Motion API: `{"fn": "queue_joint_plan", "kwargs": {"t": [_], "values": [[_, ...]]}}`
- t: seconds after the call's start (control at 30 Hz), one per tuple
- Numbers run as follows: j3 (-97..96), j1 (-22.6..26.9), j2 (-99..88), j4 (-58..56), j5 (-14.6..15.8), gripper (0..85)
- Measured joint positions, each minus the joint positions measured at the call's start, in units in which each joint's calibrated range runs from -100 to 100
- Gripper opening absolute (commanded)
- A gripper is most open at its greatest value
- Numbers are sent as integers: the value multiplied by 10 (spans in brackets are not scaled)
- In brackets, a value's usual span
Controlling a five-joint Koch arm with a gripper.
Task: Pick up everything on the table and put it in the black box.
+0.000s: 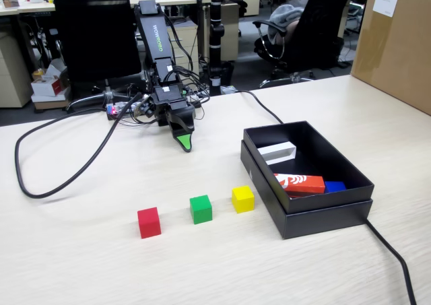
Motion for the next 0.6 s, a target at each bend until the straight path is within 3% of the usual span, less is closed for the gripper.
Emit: {"fn": "queue_joint_plan", "kwargs": {"t": [0.6], "values": [[2,0,0,0,0,475]]}}
